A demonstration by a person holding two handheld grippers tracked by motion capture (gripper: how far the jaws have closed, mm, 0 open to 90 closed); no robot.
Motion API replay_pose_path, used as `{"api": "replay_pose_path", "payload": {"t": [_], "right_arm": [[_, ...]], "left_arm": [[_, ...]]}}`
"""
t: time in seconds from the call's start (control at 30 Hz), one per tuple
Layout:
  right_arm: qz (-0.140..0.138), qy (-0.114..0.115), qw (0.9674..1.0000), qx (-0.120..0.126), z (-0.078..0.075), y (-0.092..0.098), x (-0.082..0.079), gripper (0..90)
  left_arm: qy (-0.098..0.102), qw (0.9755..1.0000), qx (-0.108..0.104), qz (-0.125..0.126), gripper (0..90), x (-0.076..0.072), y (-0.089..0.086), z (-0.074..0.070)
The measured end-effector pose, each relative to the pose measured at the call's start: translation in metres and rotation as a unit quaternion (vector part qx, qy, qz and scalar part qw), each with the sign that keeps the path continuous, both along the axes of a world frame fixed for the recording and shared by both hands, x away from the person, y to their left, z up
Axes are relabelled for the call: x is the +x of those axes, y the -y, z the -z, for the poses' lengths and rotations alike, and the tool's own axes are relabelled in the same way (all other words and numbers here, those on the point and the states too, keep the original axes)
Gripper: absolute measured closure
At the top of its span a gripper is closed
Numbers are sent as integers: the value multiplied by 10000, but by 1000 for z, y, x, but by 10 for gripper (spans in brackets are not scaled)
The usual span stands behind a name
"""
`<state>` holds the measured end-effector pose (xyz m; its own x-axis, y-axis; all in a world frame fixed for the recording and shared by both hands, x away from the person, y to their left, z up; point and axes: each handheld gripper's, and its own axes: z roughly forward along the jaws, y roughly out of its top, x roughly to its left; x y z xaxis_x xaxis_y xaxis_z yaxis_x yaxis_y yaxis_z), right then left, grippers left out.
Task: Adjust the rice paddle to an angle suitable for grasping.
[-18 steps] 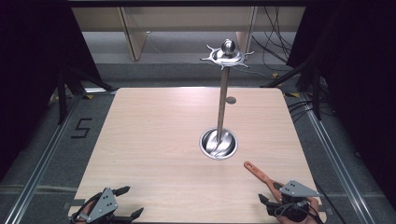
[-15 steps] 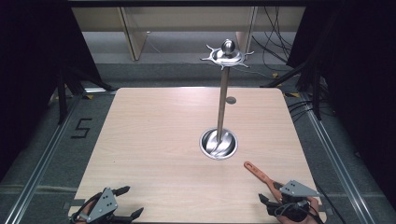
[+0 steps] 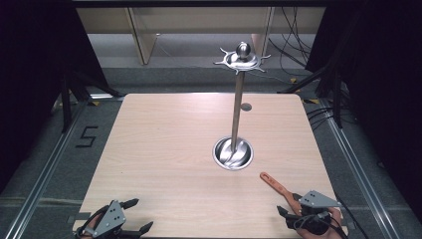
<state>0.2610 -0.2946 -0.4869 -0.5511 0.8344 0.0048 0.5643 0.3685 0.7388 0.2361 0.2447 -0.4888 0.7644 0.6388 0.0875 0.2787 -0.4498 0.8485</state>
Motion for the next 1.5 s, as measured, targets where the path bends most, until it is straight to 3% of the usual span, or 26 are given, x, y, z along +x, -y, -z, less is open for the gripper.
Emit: {"api": "replay_pose_path", "payload": {"t": [0.1,0.17,0.23,0.27,0.3,0.33,0.47,0.53,0.57,0.63,0.67,0.83,0.87,0.9,0.93,0.97,1.03,1.07,1.13,1.17,1.27,1.37,1.5], "right_arm": [[-2,-6,10000,2,0,-1,1,311],[-48,-61,10000,-14,2,-2,2,312],[-153,95,9997,-152,3,-2,4,313],[39,-91,9999,-75,1,-5,1,314],[39,-91,9999,-75,1,-5,1,314],[-152,-13,9997,-205,0,-3,5,314],[-125,-39,9997,-187,-2,-6,6,320],[-236,46,9993,-293,-4,-5,10,323],[-210,-63,9993,-287,-5,-6,9,323],[-238,20,9990,-374,-4,-7,11,326],[-250,-80,9990,-361,-5,-7,11,328],[-297,-140,9986,-415,-5,-10,16,334],[-411,-86,9981,-459,-4,-10,18,336],[-336,-255,9982,-433,-5,-11,17,338],[-368,-105,9984,-415,-4,-11,20,340],[-345,-255,9982,-416,-5,-12,19,340],[-398,-222,9978,-475,-6,-12,23,344],[-388,-336,9974,-505,-7,-12,24,345],[-375,-348,9972,-537,-8,-13,28,346],[-374,-364,9972,-529,-9,-13,29,347],[-385,-495,9965,-552,-12,-14,32,350],[-447,-485,9957,-652,-13,-11,38,354],[-447,-725,9939,-698,-12,-9,45,362]], "left_arm": [[-106,9999,-65,-12,171,-1,1,1],[-30,10000,-83,-37,171,-1,1,1],[-71,10000,-39,-14,171,-1,1,0],[-83,9999,-66,-16,171,-1,1,1],[-83,9999,-66,-16,171,-1,1,1],[-76,10000,-46,-29,171,-1,1,1],[-76,10000,-53,-29,171,-1,1,1],[-5,10000,-30,-12,171,0,0,1],[38,10000,-38,13,171,1,0,1],[-14,9999,-107,-66,171,0,1,1],[24,10000,-2,14,171,0,0,1],[-106,9998,-142,-64,171,-1,2,2],[-74,9999,-135,-68,171,0,2,2],[22,10000,-42,2,171,1,0,1],[24,10000,-46,-2,171,1,0,1],[22,10000,-48,-5,171,1,0,1],[-49,9999,-119,-61,171,0,1,2],[-46,9999,-108,-57,171,1,1,2],[-39,9999,-145,-43,171,1,1,2],[14,10000,-59,0,171,1,0,1],[-58,9999,-144,-73,171,0,1,2],[-25,9999,-73,-67,171,1,0,2],[-35,9999,-77,-75,171,1,0,2]]}}
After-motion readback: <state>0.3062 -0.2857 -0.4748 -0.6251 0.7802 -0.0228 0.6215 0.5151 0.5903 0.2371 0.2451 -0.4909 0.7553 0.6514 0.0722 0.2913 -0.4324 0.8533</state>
